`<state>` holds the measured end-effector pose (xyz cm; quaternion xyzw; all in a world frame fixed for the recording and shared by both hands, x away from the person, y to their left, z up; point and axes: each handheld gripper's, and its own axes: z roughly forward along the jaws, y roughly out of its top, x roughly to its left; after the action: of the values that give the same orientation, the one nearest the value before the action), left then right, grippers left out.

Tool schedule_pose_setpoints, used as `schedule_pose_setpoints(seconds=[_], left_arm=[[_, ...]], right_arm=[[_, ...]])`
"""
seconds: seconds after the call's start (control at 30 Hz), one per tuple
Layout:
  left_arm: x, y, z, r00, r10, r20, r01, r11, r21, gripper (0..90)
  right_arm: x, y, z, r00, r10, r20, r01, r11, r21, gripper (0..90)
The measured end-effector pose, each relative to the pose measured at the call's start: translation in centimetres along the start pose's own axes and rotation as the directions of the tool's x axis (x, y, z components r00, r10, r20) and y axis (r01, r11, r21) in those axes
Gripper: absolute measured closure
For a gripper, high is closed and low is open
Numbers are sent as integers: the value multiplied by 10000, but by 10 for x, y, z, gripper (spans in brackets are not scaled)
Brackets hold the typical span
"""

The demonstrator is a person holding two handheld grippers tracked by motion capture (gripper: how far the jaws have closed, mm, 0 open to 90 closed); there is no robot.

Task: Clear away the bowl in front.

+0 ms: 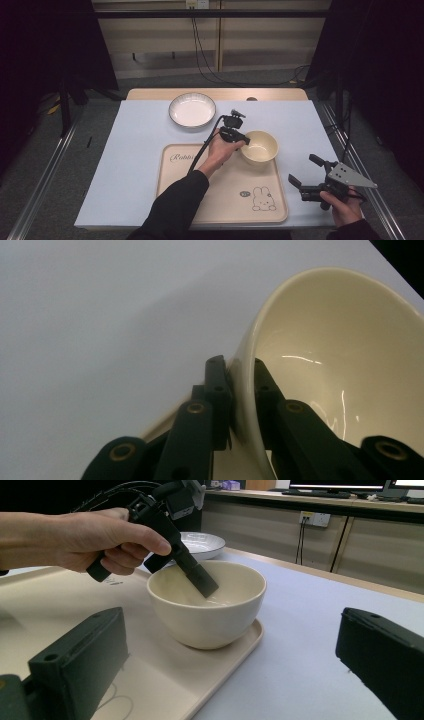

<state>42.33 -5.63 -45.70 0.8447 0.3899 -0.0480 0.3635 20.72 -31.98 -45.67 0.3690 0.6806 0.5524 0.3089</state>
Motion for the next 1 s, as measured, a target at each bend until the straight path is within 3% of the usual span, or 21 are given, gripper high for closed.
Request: schedule_pose_setpoints(seconds=[0.07, 0.13, 0.27, 0.3, 0.4, 0.5, 0.6, 0.73, 1.0], left_arm=[[-1, 0, 1, 9999, -82, 98, 82, 9999, -64, 818], [-3, 0, 2, 9999, 123, -25, -123, 9999, 1, 817], [-4, 0, 4, 10000, -23, -90, 21, 9997, -246, 815], [-2, 0, 3, 9997, 245, -66, -246, 9997, -89, 814], [-1, -2, 3, 9998, 195, 76, -194, 9996, -206, 806], [-2, -3, 3, 9993, 322, -165, -329, 9984, -465, 766], [0, -4, 3, 9967, 600, -548, -635, 9959, -648, 632], [3, -6, 2, 9938, 831, -733, -890, 9928, -803, 475], [6, -6, 0, 9934, 809, -812, -893, 9903, -1066, 161]], right_arm=[[0, 0, 0, 10000, 4, -6, -4, 10000, 18, 0], [0, 0, 0, 10000, 29, -15, -29, 10000, -20, 0], [0, 0, 0, 10000, 24, -9, -24, 10000, -15, 0], [0, 0, 0, 10000, 0, -27, 0, 10000, -10, 0], [0, 0, 0, 10000, 31, 24, -31, 10000, -23, 0], [0, 0, 0, 10000, 25, -30, -25, 10000, -13, 0], [0, 0, 0, 10000, 6, -19, -6, 10000, -9, 0], [0, 0, 0, 10000, 48, 19, -48, 10000, -3, 0], [0, 0, 0, 10000, 41, -3, -41, 10000, -5, 0]])
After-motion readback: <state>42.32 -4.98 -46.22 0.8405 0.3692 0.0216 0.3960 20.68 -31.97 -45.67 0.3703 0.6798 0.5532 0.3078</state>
